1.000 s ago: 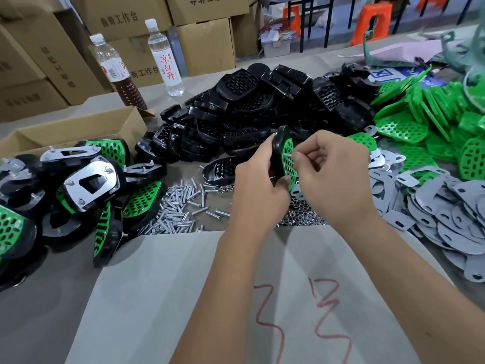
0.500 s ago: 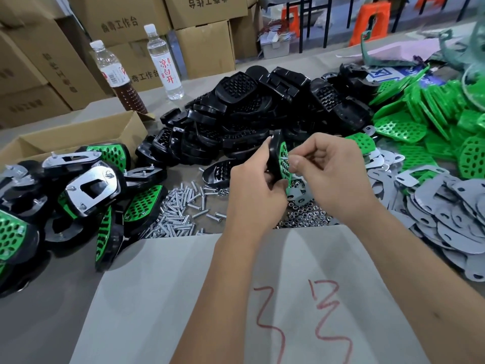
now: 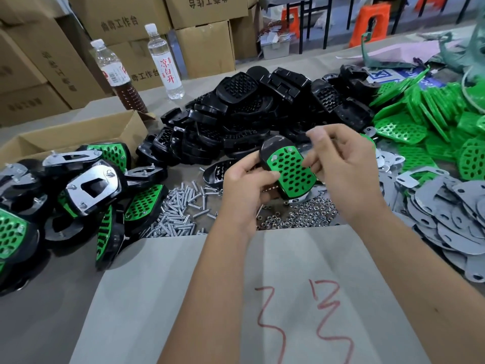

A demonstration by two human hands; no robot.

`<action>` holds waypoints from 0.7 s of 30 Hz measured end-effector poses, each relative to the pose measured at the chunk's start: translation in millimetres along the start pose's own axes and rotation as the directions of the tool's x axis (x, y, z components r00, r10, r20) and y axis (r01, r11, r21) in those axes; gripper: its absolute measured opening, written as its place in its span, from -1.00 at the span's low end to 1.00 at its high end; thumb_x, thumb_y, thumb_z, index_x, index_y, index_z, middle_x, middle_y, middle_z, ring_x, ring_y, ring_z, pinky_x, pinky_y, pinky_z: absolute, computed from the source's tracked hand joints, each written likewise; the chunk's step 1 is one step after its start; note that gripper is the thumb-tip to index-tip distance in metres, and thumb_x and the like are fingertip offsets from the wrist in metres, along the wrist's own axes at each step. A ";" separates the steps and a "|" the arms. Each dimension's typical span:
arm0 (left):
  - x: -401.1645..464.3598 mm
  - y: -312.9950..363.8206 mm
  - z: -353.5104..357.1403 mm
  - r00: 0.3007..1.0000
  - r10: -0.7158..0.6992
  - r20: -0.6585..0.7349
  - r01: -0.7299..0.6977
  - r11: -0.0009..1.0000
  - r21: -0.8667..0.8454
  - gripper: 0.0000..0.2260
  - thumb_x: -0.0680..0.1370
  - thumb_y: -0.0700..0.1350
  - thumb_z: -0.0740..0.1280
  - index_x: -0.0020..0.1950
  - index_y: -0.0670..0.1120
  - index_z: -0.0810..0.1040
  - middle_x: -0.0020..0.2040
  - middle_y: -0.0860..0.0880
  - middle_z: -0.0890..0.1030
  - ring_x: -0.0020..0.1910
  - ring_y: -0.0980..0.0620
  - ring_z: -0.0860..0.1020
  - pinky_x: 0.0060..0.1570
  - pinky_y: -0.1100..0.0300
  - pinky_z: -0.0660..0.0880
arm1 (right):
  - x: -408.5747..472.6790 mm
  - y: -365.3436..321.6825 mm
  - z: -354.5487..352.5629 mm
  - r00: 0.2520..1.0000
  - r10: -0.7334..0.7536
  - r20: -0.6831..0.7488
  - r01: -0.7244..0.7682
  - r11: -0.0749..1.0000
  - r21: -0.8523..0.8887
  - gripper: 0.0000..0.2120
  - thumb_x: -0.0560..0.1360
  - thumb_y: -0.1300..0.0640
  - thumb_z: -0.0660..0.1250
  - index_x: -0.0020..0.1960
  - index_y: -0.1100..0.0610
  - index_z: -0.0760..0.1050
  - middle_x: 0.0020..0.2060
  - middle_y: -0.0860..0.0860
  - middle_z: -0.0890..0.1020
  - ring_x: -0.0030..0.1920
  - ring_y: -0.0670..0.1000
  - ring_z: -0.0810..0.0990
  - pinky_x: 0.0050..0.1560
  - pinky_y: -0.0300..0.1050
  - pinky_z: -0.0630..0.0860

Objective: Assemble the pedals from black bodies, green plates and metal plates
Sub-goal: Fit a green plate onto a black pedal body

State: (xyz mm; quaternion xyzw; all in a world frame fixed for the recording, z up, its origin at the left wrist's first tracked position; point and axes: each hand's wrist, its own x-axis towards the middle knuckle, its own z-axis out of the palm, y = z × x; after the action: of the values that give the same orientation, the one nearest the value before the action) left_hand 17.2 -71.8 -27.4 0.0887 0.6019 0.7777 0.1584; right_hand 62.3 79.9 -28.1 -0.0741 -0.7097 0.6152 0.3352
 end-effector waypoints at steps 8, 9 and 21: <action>3.2 5.1 -5.5 0.978 -0.013 -0.211 0.000 0.998 -0.061 -0.92 0.62 -0.12 0.44 0.05 -0.09 0.72 0.10 -0.22 0.73 -0.01 -0.12 0.70 -0.09 -0.02 0.69 | 2.7 -0.4 -1.6 0.907 0.253 0.336 -0.369 0.862 0.347 -0.55 0.63 -0.23 0.27 -0.21 0.09 0.63 -0.44 0.07 0.49 -0.46 0.00 0.34 -0.49 -0.18 0.25; 3.7 5.9 -7.1 0.972 0.006 -0.237 -0.018 0.999 -0.049 -0.91 0.63 -0.13 0.42 0.07 -0.09 0.72 0.10 -0.21 0.73 -0.02 -0.11 0.70 -0.10 -0.02 0.69 | 2.4 -0.6 -2.0 0.879 0.262 0.398 -0.413 0.836 0.363 -0.55 0.62 -0.23 0.28 -0.21 0.10 0.61 -0.44 0.07 0.47 -0.45 0.00 0.31 -0.49 -0.19 0.23; 7.4 34.9 -52.5 0.733 0.196 -0.652 -0.273 0.962 -0.018 -0.82 0.67 -0.18 0.37 -0.07 0.04 0.67 -0.04 -0.02 0.70 0.07 -0.08 0.68 0.24 -0.26 0.60 | -18.6 5.9 18.5 0.894 0.091 0.438 -0.008 0.982 -0.187 -0.77 0.62 -0.04 0.40 -0.15 0.06 0.58 -0.35 -0.01 0.63 -0.37 -0.12 0.52 -0.35 -0.26 0.39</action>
State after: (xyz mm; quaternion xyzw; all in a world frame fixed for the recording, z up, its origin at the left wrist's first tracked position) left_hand -11.9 -124.8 -7.7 -0.1172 0.5586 0.8068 -0.1526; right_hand 64.2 56.4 -41.0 0.0202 -0.8181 0.5573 0.1403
